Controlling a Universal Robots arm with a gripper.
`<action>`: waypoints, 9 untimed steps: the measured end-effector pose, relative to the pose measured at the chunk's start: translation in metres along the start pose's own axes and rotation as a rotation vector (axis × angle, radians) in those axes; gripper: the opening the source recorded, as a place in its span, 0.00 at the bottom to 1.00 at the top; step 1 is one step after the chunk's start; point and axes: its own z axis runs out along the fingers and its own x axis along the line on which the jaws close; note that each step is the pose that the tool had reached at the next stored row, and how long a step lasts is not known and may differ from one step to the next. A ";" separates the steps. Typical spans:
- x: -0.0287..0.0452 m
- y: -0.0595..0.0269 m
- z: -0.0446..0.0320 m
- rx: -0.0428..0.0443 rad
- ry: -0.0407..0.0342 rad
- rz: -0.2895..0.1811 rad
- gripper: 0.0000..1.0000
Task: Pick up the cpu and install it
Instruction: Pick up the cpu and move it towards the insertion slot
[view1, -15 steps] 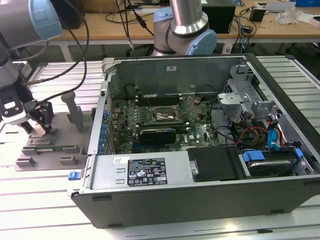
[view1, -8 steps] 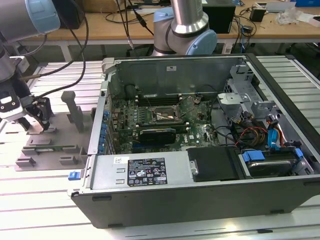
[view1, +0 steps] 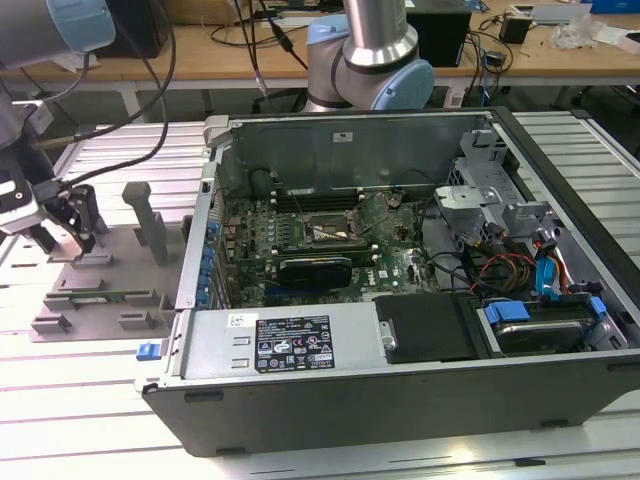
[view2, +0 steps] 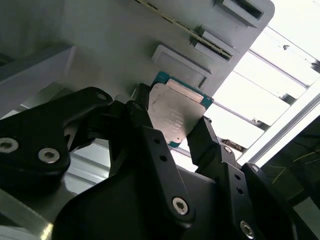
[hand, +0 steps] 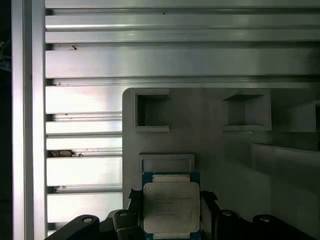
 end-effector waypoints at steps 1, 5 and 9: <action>0.0000 0.0001 -0.0017 0.0000 0.0001 0.000 0.55; -0.0004 0.0007 -0.0129 0.0001 0.0001 0.000 0.55; -0.0007 0.0012 -0.0255 0.0001 0.0001 0.000 0.55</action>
